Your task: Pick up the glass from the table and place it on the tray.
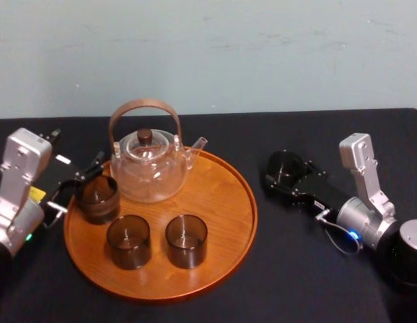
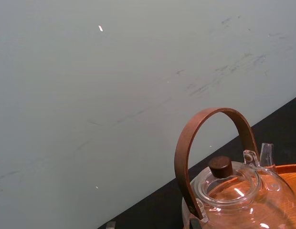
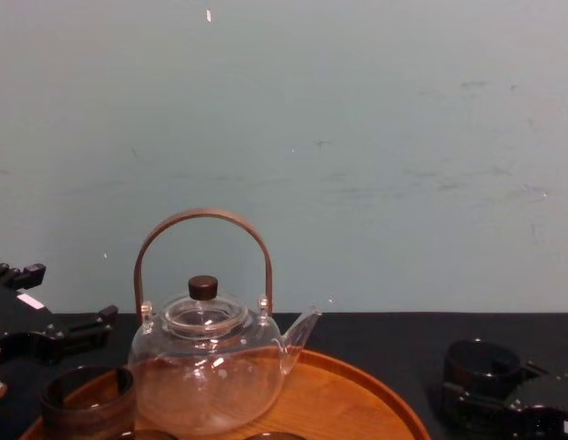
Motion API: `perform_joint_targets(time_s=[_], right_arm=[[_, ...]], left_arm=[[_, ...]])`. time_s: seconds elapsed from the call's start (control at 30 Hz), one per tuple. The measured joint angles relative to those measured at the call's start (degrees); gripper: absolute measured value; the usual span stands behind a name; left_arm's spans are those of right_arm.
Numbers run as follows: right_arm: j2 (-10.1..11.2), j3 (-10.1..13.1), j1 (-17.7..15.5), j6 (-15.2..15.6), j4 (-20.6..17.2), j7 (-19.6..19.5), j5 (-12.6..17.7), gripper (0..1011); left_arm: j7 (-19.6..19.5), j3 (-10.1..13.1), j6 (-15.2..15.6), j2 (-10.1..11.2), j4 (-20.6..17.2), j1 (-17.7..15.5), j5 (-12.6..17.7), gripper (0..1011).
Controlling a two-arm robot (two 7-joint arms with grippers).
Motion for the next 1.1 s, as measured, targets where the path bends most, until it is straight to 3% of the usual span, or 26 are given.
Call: perform_joint_targets(time_s=[0.23,0.57,0.8,1.1], right_arm=[[0.06,0.00,-0.10,0.02,-0.26,0.07,-0.05,904],[1.16,-0.36,-1.30,0.44,-6.39,1.31,0.62,904],[1.09,-2.77,-1.59,0.83,-10.62,3.10,0.79,904],[-1.12,-6.39,1.18,-0.13,-9.26,5.79,1.08,904]], left_arm=[[0.00,0.00,0.00,0.00,0.00,0.00,0.00,1002],[0.00,0.00,0.00,0.00,0.00,0.00,0.00,1001],[0.00,0.00,0.00,0.00,0.00,0.00,0.00,1002],[0.00,0.00,0.00,0.00,0.00,0.00,0.00,1001]])
